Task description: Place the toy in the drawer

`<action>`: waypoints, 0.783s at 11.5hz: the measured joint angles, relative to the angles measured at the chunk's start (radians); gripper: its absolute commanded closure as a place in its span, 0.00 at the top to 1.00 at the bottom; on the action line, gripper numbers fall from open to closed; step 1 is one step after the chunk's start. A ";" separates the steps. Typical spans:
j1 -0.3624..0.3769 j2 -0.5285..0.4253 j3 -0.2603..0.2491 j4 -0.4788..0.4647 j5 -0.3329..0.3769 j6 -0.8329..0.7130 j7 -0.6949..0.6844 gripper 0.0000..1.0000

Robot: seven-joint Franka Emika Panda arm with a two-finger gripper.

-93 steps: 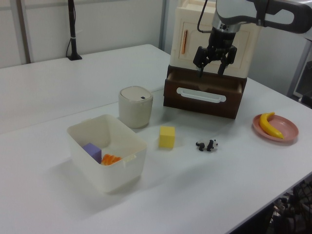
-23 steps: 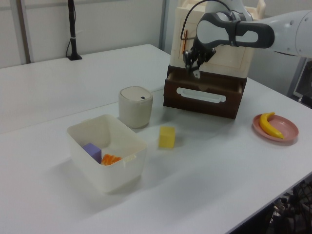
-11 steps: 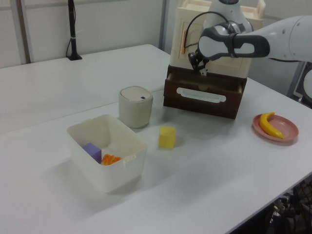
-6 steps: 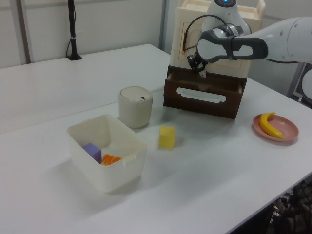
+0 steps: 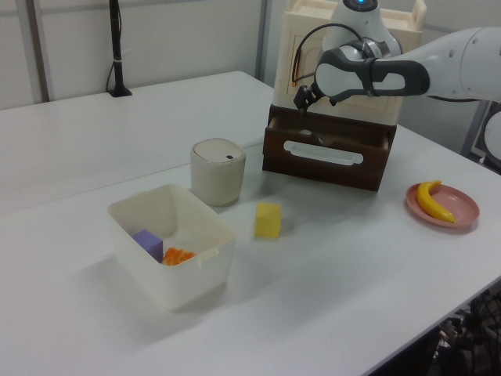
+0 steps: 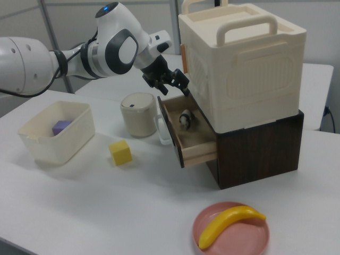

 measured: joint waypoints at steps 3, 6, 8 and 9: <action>0.002 -0.001 0.003 0.001 0.001 0.000 0.012 1.00; 0.004 -0.049 0.057 0.009 0.001 -0.235 0.101 1.00; 0.008 -0.122 0.100 0.012 0.001 -0.518 0.127 1.00; 0.008 -0.169 0.106 0.012 0.009 -0.626 0.131 1.00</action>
